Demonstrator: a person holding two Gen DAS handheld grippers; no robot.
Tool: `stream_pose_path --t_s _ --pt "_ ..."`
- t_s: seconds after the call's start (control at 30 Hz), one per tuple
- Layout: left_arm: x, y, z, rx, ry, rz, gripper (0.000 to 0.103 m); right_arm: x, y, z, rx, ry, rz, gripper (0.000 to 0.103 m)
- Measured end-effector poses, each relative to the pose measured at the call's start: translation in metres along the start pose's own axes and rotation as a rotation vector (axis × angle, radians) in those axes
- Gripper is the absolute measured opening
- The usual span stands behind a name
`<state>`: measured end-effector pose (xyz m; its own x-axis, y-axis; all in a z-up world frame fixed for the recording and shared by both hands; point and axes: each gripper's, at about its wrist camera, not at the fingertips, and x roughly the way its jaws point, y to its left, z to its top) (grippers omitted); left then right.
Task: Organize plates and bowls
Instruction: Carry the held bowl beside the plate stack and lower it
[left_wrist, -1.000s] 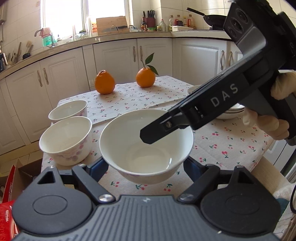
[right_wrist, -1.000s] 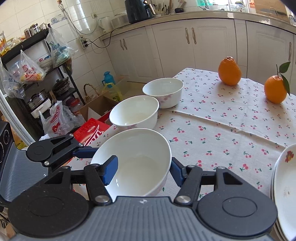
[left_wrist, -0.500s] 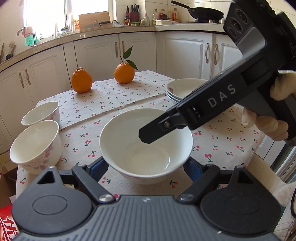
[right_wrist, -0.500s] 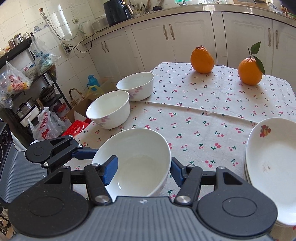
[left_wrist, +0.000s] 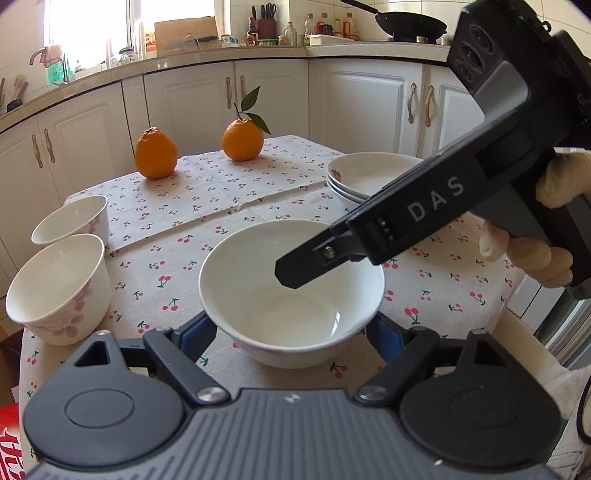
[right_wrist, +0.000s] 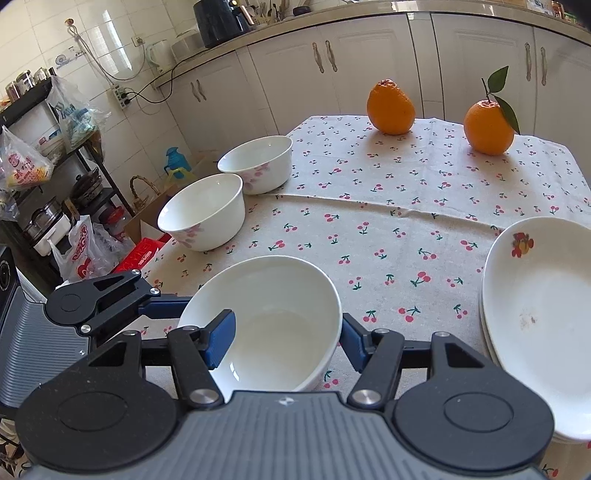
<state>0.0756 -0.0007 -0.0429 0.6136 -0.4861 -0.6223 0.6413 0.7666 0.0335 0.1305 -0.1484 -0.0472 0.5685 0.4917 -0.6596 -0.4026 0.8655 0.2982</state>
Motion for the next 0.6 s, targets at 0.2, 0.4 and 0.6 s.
stream_pose_path --t_s 0.2,0.4,0.6 --pt "0.0040 0.0000 0.0021 0.009 -0.006 -0.010 0.087 0.0006 -0.0024 -0.0006 0.007 0.000 -0.018 0.067" --pt "0.0076 -0.0004 0.0033 0.009 -0.009 -0.015 0.087 0.0002 -0.0057 0.0004 0.018 -0.003 -0.024 0.068" --pt "0.0047 0.0008 0.0036 -0.003 -0.013 -0.013 0.087 0.0015 -0.0033 0.0009 0.012 -0.002 -0.024 0.070"
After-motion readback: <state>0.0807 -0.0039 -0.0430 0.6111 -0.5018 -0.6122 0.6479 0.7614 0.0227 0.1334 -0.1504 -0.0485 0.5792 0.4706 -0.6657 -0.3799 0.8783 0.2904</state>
